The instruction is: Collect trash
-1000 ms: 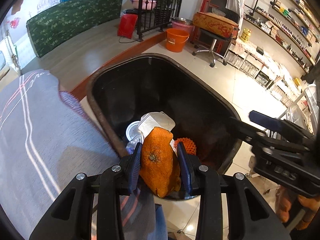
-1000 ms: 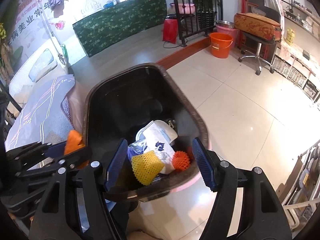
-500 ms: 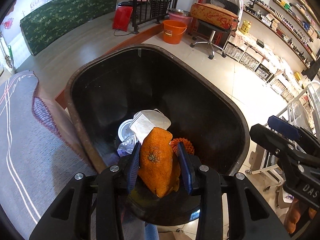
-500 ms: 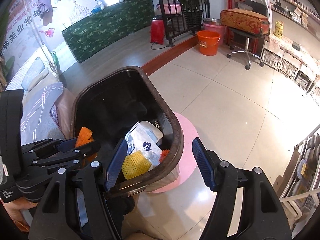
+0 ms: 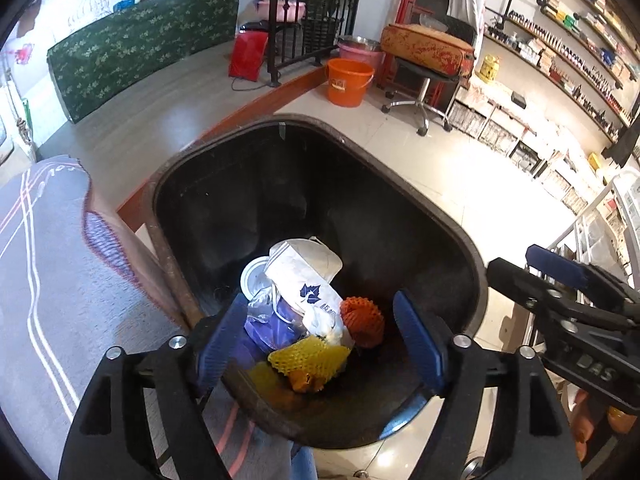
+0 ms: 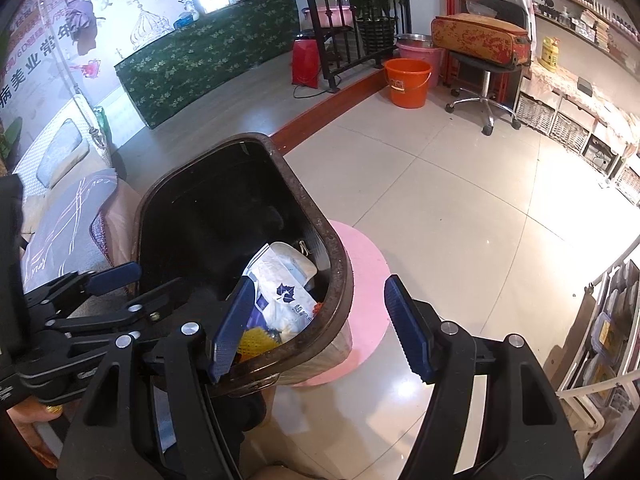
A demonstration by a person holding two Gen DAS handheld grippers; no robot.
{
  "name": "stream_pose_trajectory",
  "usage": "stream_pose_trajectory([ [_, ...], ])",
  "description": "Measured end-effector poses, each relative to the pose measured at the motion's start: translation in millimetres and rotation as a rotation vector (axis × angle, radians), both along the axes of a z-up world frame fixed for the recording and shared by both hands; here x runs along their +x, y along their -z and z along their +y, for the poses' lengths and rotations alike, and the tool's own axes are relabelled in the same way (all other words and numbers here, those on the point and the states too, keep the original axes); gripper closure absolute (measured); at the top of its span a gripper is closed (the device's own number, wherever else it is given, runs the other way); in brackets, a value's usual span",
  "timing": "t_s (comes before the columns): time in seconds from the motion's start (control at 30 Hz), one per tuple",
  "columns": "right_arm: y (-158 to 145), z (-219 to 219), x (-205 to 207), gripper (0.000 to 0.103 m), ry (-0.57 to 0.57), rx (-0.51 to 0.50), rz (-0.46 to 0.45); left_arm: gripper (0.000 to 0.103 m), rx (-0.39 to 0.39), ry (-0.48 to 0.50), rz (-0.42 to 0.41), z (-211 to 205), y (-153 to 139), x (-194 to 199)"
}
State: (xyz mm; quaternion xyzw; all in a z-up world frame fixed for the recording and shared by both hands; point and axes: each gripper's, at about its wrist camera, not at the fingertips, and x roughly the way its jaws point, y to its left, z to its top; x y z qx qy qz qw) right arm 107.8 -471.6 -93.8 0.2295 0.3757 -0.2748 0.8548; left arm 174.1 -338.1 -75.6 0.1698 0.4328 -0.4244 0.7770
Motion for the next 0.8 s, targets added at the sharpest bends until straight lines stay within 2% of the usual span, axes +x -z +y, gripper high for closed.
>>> stream_pose_trajectory([
  [0.07, -1, 2, 0, 0.026, 0.007, -0.010, 0.000, 0.024, -0.017, -0.010, -0.024, 6, -6, -2],
  [0.2, -10, 14, 0, 0.023, 0.023, -0.079, -0.005, 0.017, -0.051, -0.045, -0.100, 30, -19, -6],
  [0.33, -13, 34, 5, 0.014, -0.002, -0.084, -0.031, 0.015, -0.105, -0.129, -0.130, 70, -31, 0],
  [0.53, -24, 73, 20, 0.011, -0.074, -0.119, -0.051, 0.014, -0.120, -0.250, -0.207, 126, -47, 5],
  [0.6, -29, 90, 25, 0.007, -0.100, -0.143, -0.060, 0.009, -0.140, -0.300, -0.223, 148, -54, 6],
  [0.8, -48, 154, 22, 0.006, -0.123, -0.246, -0.165, 0.006, -0.172, -0.436, -0.312, 207, -69, -9],
])
